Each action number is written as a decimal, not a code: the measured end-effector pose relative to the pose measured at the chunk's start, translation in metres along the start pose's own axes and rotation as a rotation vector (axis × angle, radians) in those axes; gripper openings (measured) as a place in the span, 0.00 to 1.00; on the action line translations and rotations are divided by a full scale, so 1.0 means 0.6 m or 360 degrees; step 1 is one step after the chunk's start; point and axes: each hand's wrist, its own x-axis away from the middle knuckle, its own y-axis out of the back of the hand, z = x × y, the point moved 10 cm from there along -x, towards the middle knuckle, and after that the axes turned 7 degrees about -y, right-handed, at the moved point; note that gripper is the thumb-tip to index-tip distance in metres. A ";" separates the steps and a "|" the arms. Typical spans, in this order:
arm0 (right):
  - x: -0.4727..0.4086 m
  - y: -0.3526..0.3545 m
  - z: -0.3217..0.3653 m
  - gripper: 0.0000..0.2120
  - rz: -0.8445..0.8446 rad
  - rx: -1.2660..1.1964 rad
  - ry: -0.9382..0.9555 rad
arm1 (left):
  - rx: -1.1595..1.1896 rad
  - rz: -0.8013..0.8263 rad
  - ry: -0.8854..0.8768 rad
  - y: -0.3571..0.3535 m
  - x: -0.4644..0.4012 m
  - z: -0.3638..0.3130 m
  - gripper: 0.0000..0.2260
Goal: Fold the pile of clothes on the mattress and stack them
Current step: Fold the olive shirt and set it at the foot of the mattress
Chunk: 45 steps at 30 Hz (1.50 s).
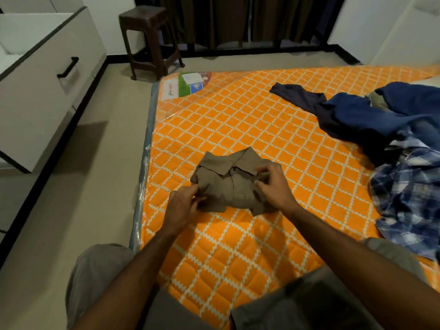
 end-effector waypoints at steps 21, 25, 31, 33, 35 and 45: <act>0.055 -0.243 0.270 0.12 0.0555 0.1752 0.1273 | 0.0369 0.0005 0.0293 -0.038 0.034 0.063 0.12; 0.045 -0.202 0.278 0.10 0.0656 0.1639 0.1283 | 0.0184 -0.0084 0.0169 -0.019 0.010 0.045 0.09; 0.047 -0.197 0.270 0.12 0.0740 0.1625 0.1252 | -0.0450 0.0000 -0.0649 0.011 -0.046 -0.014 0.07; 0.058 -0.197 0.274 0.11 0.0720 0.1535 0.1306 | -0.0549 0.0001 -0.0798 0.015 -0.057 -0.029 0.05; 0.065 -0.198 0.273 0.11 0.0735 0.1465 0.1312 | -0.0640 0.0015 -0.0895 0.012 -0.061 -0.033 0.03; 0.067 -0.174 0.256 0.18 0.0699 0.1048 0.1245 | -0.0695 0.0214 -0.0513 -0.008 -0.064 0.010 0.13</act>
